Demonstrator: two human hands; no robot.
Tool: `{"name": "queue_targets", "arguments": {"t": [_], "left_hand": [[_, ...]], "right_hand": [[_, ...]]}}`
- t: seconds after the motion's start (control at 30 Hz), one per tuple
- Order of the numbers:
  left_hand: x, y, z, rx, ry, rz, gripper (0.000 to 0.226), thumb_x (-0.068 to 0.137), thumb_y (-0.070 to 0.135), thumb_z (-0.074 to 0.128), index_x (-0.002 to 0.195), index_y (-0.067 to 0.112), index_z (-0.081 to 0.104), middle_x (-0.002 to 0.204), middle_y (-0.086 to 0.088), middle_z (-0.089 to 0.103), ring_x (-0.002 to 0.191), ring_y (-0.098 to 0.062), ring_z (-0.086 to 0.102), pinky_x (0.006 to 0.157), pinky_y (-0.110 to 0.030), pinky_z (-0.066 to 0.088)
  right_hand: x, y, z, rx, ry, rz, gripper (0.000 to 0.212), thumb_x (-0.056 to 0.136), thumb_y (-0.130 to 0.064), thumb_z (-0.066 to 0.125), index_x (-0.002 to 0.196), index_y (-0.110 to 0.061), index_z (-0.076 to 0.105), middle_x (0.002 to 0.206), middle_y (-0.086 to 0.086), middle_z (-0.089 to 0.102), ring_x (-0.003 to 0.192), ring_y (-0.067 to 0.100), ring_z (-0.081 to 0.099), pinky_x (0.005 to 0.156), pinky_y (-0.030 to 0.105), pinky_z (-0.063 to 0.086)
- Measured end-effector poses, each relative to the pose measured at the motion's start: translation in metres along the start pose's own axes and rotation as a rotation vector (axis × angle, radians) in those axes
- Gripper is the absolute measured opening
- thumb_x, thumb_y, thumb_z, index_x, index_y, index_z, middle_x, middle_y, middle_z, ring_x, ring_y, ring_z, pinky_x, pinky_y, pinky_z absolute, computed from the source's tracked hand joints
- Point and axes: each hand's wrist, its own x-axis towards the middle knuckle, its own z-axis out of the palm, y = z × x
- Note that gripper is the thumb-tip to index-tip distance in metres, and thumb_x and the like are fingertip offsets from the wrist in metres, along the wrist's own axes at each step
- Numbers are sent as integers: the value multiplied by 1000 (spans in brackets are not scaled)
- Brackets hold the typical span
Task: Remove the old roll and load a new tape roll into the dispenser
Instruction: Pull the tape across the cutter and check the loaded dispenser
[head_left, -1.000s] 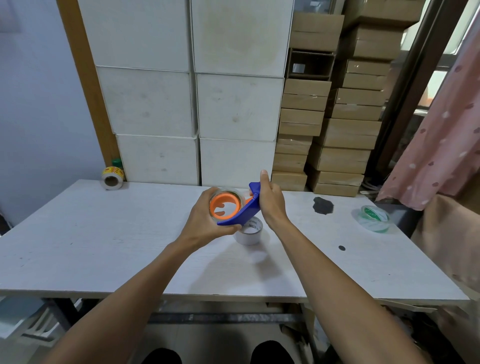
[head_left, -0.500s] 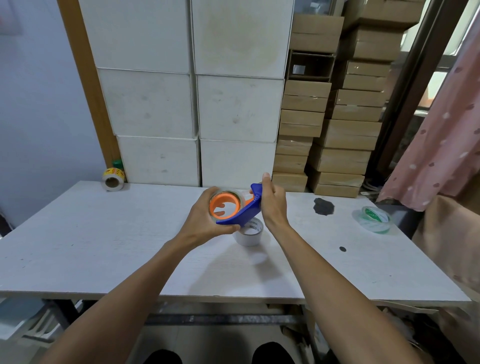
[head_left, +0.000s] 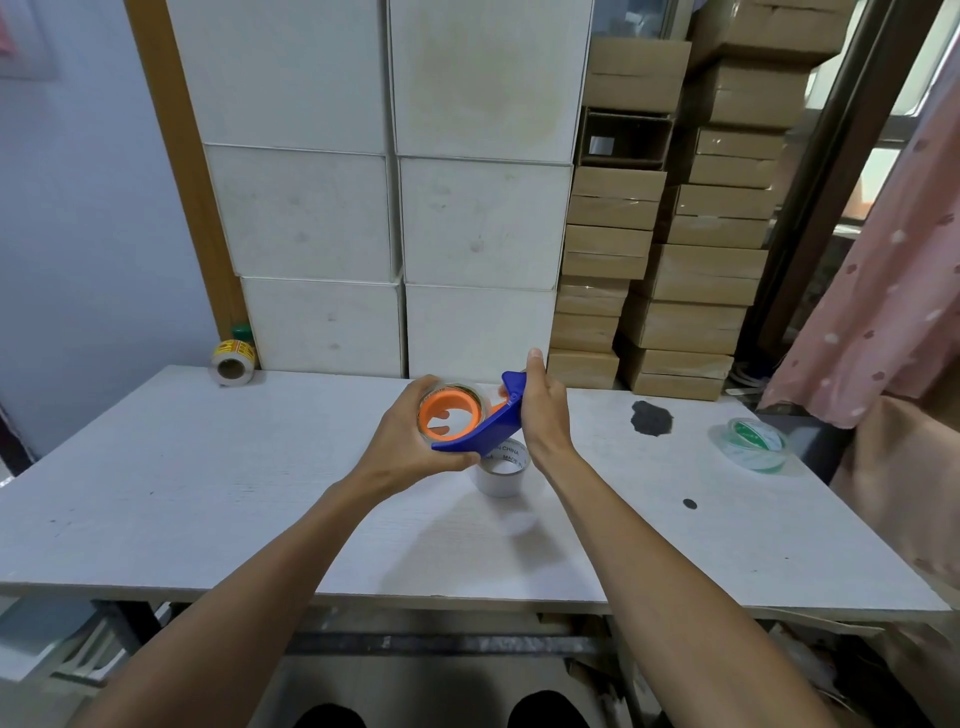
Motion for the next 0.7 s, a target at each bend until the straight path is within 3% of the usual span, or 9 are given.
{"name": "queue_targets", "arguments": {"t": [0.13,0.27,0.43,0.57,0.7], "left_hand": [[0,1,0,1,14,-4,80,60,17,97,118,41,46,117,19,59,109,12,56,75,-7,50],[2,0,-2,-36,38,2,79,58,15,97,122,29,51,118,12,64,109,3,60,76,-9,51],[6,-1,-11,-166,63,-135,78,57,29,93,123,31,52,119,11,65,110,-13,65,76,-24,59],[8,5,-18,-275,-11,-221,68,59,28,86,118,32,52,118,6,63,108,-20,65,66,-19,58],[7,7,-12,-299,-31,-251,69,61,28,87,121,27,53,119,3,64,107,-21,65,65,-19,57]], "right_hand": [[1,0,-1,11,-20,-15,65,104,-58,35,103,-2,68,82,4,73,70,15,66,52,13,49],[-2,-5,-4,5,-115,-32,63,103,-58,34,99,-5,65,81,3,65,73,11,59,62,10,47],[0,0,-16,14,-305,-140,52,98,-60,49,119,-18,69,118,0,73,114,15,65,105,35,47],[-1,1,-20,24,-360,-182,57,92,-61,57,124,-16,67,123,5,71,119,22,65,105,42,51],[-4,7,-12,60,-306,-191,42,100,-39,59,130,-11,60,113,-5,74,111,20,70,96,40,58]]}}
